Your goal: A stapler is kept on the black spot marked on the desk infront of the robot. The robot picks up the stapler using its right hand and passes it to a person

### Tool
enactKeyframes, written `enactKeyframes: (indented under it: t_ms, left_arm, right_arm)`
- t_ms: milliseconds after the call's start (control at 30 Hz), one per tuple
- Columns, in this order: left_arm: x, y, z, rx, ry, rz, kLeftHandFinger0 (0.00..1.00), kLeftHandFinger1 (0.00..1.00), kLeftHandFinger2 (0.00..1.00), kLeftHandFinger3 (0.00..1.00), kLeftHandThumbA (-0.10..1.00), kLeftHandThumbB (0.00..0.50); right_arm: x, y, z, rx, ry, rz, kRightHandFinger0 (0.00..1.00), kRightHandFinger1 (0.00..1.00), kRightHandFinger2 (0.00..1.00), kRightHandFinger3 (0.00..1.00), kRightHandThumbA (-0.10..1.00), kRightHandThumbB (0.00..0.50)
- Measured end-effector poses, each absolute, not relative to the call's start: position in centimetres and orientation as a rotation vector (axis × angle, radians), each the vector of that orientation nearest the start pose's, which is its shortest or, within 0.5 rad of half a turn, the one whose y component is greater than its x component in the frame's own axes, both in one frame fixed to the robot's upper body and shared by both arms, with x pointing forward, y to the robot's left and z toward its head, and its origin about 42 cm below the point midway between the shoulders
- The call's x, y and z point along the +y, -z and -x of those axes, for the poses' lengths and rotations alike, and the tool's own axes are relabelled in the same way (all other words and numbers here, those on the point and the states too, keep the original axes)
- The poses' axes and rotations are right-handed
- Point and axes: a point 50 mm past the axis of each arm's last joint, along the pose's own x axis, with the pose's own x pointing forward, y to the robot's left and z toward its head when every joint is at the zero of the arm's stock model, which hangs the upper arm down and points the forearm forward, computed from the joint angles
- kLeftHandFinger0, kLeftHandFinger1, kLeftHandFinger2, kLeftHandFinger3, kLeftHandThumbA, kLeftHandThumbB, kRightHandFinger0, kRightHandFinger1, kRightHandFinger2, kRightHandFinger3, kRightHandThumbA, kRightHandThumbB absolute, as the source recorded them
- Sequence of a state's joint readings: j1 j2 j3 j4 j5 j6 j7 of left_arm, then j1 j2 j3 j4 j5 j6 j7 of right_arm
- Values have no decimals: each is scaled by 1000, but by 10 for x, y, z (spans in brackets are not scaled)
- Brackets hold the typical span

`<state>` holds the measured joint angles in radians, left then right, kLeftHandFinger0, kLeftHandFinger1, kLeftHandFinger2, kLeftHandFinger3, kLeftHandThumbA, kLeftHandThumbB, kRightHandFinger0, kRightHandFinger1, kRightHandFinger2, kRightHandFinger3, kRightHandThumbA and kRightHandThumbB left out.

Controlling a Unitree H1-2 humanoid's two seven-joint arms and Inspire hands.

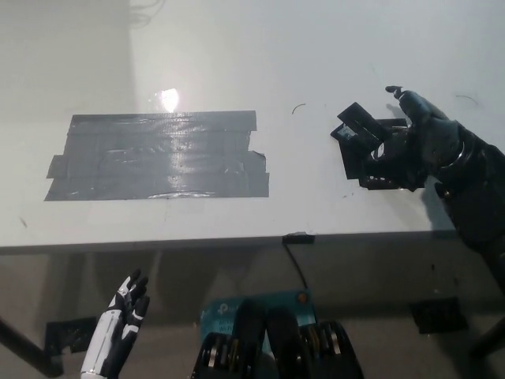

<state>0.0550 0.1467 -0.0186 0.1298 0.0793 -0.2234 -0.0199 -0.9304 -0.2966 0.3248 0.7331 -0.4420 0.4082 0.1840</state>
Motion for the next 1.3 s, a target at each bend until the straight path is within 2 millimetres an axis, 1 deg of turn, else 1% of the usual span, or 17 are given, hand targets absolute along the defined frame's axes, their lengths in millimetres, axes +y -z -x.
enactKeyframes:
  t_ms: [167,267,367,400,467,700,733,833,867,933,1033,1100,1133,1233,1267,1300]
  left_arm:
    - [258,-63,-260,-35,52,-227,1000,1000,1000,1000,901,488]
    - [258,-63,-260,-35,53,-232,1000,1000,1000,1000,909,482]
    - [258,-63,-260,-35,54,-237,1000,1000,1000,1000,907,487]
    - [258,-63,-260,-35,54,-237,1000,1000,1000,1000,894,479]
    - [258,-63,-260,-35,54,-238,1000,1000,1000,1000,891,471]
    - [258,-63,-260,-35,54,-238,1000,1000,1000,1000,891,476]
    - [258,-63,-260,-35,54,-238,1000,1000,1000,1000,896,480]
    - [258,-63,-260,-35,54,-238,1000,1000,1000,1000,897,478]
    - [258,-63,-260,-35,54,-238,1000,1000,1000,1000,887,476]
    - [258,-63,-260,-35,54,-238,1000,1000,1000,1000,888,465]
    - [258,-63,-260,-36,54,-238,1000,1000,1000,1000,886,464]
    - [258,-63,-260,-36,54,-238,1000,1000,1000,1000,889,463]
    - [258,-63,-261,-36,54,-238,1000,1000,1000,1000,896,465]
    - [258,-63,-261,-36,54,-239,1000,1000,1000,1000,888,461]
    - [258,-63,-261,-36,54,-239,1000,1000,1000,1000,882,459]
    - [258,-63,-261,-36,54,-239,1000,1000,1000,1000,881,459]
  right_arm:
    - [-221,-249,-540,243,-155,966,1000,1000,1000,1000,1000,330]
    - [-220,-249,-540,238,-158,968,1000,1000,1000,1000,1000,356]
    - [-219,-249,-540,237,-160,967,1000,1000,1000,1000,1000,366]
    - [-218,-249,-540,236,-161,967,1000,1000,1000,1000,1000,363]
    - [-216,-249,-540,232,-165,964,1000,1000,1000,1000,1000,375]
    - [-206,-248,-539,227,-180,957,1000,1000,1000,1000,1000,361]
    - [-205,-248,-539,227,-182,957,1000,1000,1000,1000,1000,347]
    - [-203,-246,-539,230,-187,954,1000,1000,1000,1000,1000,348]
    - [-203,-245,-539,233,-188,953,1000,1000,1000,1000,1000,358]
    - [-203,-243,-539,239,-189,953,1000,1000,1000,1000,1000,356]
    - [-205,-240,-539,251,-189,952,1000,1000,1000,1000,1000,334]
    - [-205,-240,-539,251,-189,951,1000,1000,1000,1000,1000,334]
    - [-205,-239,-539,255,-189,952,1000,1000,1000,1000,1000,318]
    - [-209,-237,-540,269,-186,955,1000,1000,1000,1000,1000,303]
    - [-209,-237,-541,271,-185,956,1000,1000,1000,1000,1000,288]
    - [-210,-236,-541,273,-185,957,1000,1000,1000,1000,1000,288]
